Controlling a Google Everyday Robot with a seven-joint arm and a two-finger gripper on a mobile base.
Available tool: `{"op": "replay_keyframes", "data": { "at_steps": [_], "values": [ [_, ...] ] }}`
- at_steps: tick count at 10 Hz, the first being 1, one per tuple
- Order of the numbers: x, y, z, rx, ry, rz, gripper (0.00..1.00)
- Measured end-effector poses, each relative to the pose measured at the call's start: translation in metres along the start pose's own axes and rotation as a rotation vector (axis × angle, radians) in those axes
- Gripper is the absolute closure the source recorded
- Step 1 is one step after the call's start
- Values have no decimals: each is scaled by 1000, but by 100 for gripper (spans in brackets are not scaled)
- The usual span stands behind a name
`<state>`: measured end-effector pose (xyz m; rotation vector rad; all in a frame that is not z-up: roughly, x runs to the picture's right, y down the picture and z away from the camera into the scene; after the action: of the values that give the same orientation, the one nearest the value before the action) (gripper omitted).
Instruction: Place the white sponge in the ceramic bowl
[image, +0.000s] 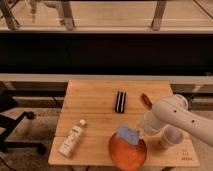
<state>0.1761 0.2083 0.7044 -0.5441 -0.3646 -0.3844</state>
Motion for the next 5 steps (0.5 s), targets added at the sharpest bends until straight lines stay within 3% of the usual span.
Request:
{"op": "replay_keyframes", "data": {
  "at_steps": [5],
  "values": [
    [0, 0, 0, 0, 6, -8, 99]
  ]
}}
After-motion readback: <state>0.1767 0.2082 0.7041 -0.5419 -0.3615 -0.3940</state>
